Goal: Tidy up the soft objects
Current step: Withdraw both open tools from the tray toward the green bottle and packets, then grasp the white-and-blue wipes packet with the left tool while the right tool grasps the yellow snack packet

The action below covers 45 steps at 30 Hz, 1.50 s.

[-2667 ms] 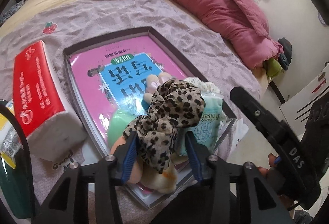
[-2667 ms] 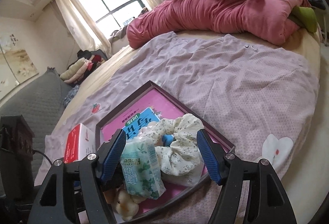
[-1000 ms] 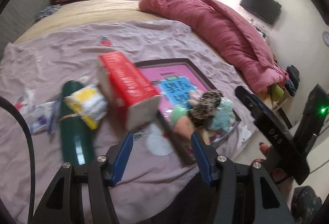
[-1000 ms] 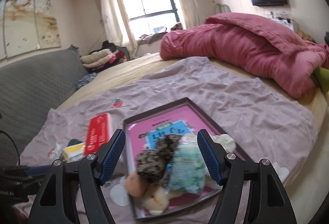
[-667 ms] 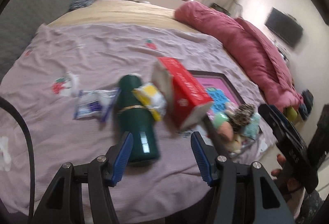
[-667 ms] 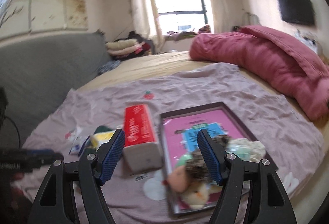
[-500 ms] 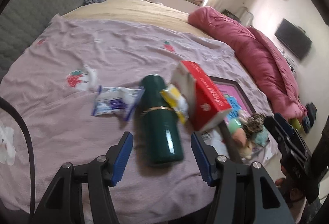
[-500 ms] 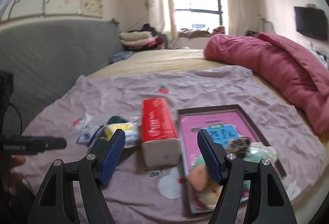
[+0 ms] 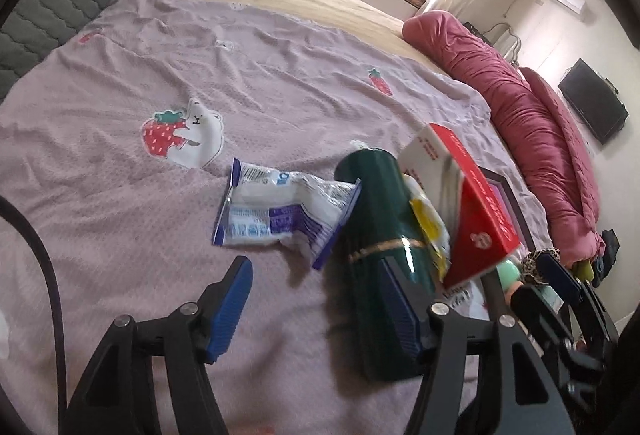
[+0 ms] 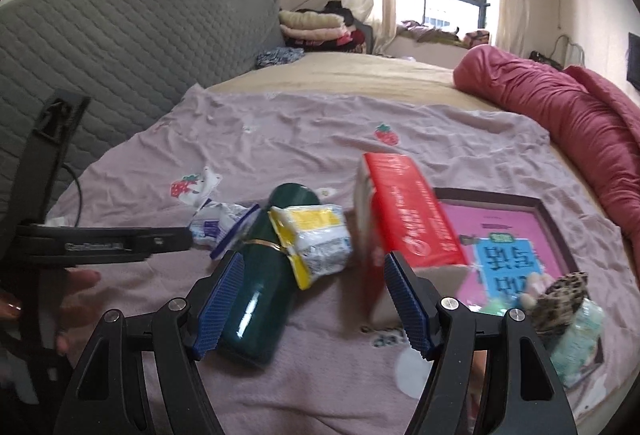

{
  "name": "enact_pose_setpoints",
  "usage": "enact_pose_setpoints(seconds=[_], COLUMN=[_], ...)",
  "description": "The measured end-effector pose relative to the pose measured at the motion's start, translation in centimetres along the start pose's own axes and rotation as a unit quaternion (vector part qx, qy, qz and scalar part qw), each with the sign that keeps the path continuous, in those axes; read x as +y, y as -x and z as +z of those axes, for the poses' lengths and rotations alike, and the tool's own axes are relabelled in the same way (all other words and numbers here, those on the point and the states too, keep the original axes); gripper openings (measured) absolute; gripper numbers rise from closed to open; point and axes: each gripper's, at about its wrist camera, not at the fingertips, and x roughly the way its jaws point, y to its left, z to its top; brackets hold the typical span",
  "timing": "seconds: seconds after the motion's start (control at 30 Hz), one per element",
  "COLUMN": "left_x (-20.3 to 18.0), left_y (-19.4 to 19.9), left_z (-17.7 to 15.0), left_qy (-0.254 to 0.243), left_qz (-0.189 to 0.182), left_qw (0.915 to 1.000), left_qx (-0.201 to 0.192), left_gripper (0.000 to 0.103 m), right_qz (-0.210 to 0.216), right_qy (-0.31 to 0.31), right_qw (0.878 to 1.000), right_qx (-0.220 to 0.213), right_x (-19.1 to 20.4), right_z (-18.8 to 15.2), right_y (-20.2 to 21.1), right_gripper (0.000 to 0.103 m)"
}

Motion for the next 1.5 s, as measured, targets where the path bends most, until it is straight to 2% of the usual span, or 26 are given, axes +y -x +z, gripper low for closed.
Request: enact_pose_setpoints(seconds=[0.27, 0.5, 0.67, 0.83, 0.93, 1.1, 1.27, 1.33, 1.5], left_x=[0.4, 0.5, 1.1, 1.8, 1.9, 1.9, 2.0, 2.0, 2.0], left_y=[-4.2, -7.0, -7.7, -8.0, -7.9, -8.2, -8.3, -8.4, -8.6], left_z=[1.6, 2.5, 3.1, 3.4, 3.5, 3.6, 3.6, 3.7, 3.7], left_qy=[-0.014, -0.023, -0.010, 0.001, 0.005, 0.005, 0.008, 0.011, 0.012], left_qz=[0.002, 0.029, 0.026, 0.014, 0.010, 0.008, 0.005, 0.003, 0.002], left_qw=[0.9995, 0.9984, 0.9987, 0.9988, 0.9988, 0.9986, 0.9986, 0.9986, 0.9986], left_qx=[0.027, 0.043, 0.043, 0.046, 0.048, 0.051, 0.052, 0.052, 0.052], left_gripper=[0.067, 0.068, 0.073, 0.073, 0.073, 0.073, 0.073, 0.073, 0.073], right_qz=[-0.002, -0.006, -0.039, -0.066, -0.064, -0.082, -0.105, -0.096, -0.075], right_qy=[0.003, 0.011, 0.031, 0.023, 0.015, 0.033, 0.067, 0.064, 0.078], right_qw=[1.000, 0.999, 0.997, 0.996, 0.996, 0.995, 0.990, 0.990, 0.992], right_qx=[0.021, 0.042, 0.054, 0.064, 0.059, 0.055, 0.070, 0.077, 0.063], right_x=[1.1, 1.3, 2.1, 1.7, 1.4, 1.7, 1.8, 1.2, 0.8], right_z=[1.0, 1.2, 1.5, 1.7, 2.0, 2.6, 2.8, 2.9, 3.7], right_y=[-3.3, -5.5, -7.4, -9.8, -10.4, -11.1, -12.0, -12.6, -13.4], right_gripper=[0.074, 0.074, 0.074, 0.074, 0.074, 0.056, 0.028, 0.023, 0.021])
